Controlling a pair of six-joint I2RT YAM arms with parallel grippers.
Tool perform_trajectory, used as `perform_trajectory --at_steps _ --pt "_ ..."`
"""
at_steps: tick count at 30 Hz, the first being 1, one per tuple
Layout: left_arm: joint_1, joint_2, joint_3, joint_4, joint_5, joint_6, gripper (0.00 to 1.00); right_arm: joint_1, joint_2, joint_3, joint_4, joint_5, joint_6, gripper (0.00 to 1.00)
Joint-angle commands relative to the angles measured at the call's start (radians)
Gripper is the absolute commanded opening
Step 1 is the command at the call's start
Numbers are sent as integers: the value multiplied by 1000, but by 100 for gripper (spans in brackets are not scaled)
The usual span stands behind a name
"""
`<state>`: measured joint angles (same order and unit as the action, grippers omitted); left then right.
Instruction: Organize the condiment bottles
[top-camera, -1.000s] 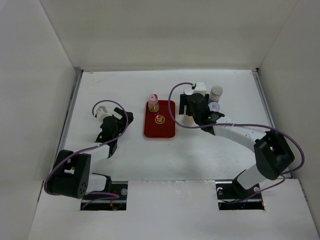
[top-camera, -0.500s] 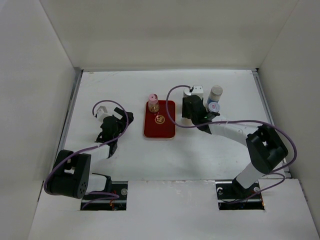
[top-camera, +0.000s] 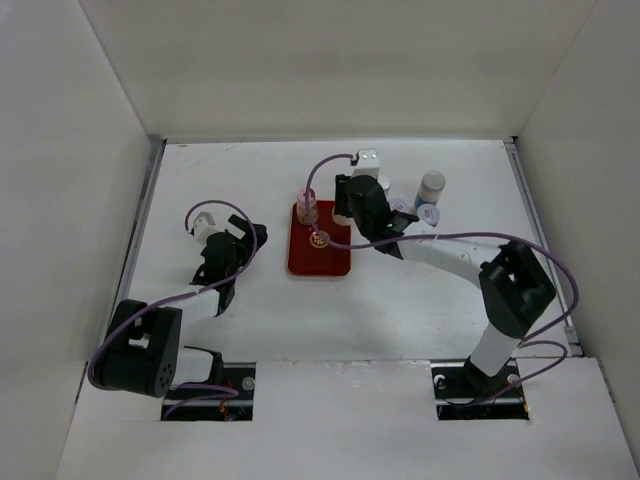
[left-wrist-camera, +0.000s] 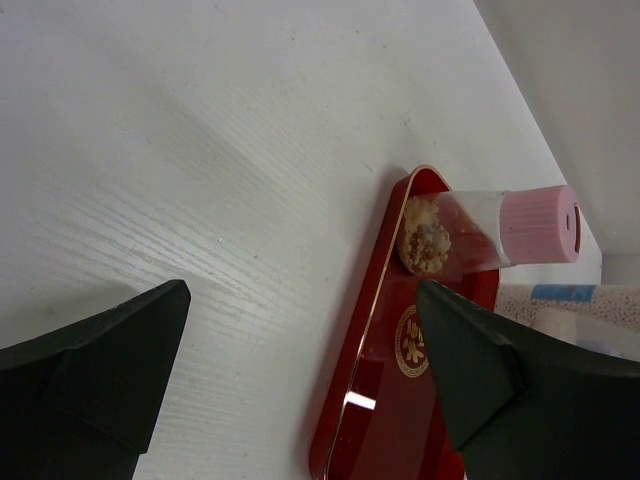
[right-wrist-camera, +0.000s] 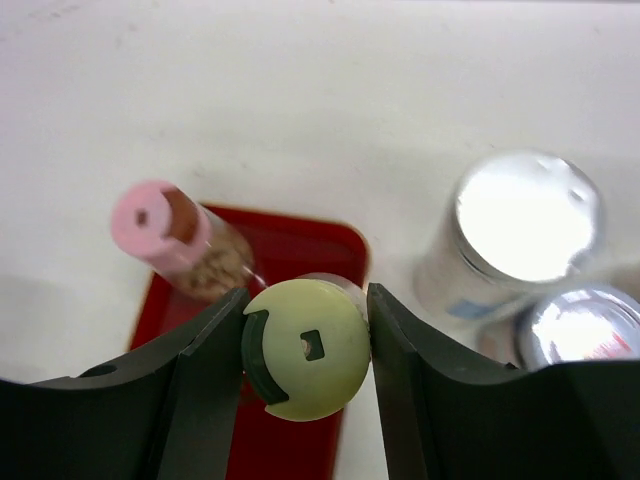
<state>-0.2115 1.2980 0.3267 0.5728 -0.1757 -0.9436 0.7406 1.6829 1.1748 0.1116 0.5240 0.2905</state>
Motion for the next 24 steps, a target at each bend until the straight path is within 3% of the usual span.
perform_trajectory --at_steps 1,10,13,15,18,24 --pt "5 -5 -3 48 8 -4 100 -10 101 91 155 -50 -21 47" --pt "7 -14 -6 55 5 -6 100 -45 268 232 138 -76 -10 48" --pt "11 -3 -6 56 7 -4 100 -45 294 238 138 -76 -11 52" --pt "14 -2 -6 58 16 -6 100 -45 305 241 138 -76 -8 61" --pt "8 -3 -5 59 4 -4 100 -39 276 226 135 -73 -1 75" --pt "10 -3 -5 59 7 -4 100 -37 121 183 106 -78 4 77"
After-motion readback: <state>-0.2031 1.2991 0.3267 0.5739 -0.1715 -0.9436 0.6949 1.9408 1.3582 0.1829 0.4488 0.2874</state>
